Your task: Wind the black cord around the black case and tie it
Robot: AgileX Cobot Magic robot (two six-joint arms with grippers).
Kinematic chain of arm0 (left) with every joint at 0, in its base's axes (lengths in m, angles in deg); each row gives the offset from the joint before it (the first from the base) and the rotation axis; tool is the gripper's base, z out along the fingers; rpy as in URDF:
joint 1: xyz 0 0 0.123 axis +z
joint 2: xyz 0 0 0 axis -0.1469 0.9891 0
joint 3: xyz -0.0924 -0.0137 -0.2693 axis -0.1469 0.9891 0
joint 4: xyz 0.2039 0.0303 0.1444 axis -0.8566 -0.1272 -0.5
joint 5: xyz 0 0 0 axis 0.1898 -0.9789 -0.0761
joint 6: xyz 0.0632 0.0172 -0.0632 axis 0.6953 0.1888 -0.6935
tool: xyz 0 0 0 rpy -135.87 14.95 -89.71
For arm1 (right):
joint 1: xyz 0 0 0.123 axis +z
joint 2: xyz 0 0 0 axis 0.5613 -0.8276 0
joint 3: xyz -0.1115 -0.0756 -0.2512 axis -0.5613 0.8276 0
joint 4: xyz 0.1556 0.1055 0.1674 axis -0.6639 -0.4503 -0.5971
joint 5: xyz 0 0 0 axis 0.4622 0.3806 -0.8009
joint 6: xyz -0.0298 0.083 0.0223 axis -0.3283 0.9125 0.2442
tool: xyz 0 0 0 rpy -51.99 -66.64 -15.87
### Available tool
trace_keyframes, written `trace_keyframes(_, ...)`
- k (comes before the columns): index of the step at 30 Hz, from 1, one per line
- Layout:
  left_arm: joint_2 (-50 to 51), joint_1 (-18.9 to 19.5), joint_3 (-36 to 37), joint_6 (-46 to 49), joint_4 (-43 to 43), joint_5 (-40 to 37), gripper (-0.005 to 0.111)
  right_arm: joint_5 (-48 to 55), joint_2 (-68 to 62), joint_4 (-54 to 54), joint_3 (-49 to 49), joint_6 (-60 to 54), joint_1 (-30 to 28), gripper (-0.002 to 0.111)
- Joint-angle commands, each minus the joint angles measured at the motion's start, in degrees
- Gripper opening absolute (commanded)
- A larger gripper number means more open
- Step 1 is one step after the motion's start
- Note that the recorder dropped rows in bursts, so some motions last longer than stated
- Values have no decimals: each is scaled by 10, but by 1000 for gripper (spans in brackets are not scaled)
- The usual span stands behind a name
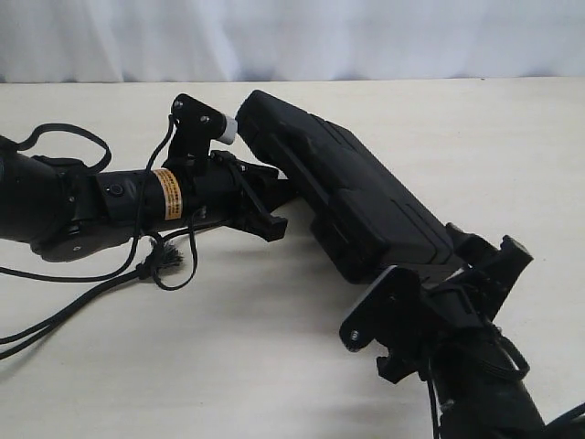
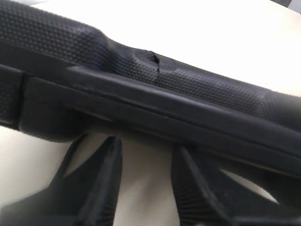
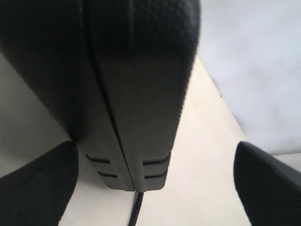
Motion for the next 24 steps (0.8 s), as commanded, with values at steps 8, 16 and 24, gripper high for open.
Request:
trace_keyframes(8, -4, -1, -4, -5, 6, 22, 35, -7, 0, 3, -37, -47, -10, 81)
trace_keyframes(16, -4, -1, -4, -5, 6, 22, 35, -30, 0, 3, -37, -53, -10, 81)
trace_keyframes(24, -4, -1, -4, -6, 6, 16, 35, -66, 0, 3, -77, -68, -48, 81)
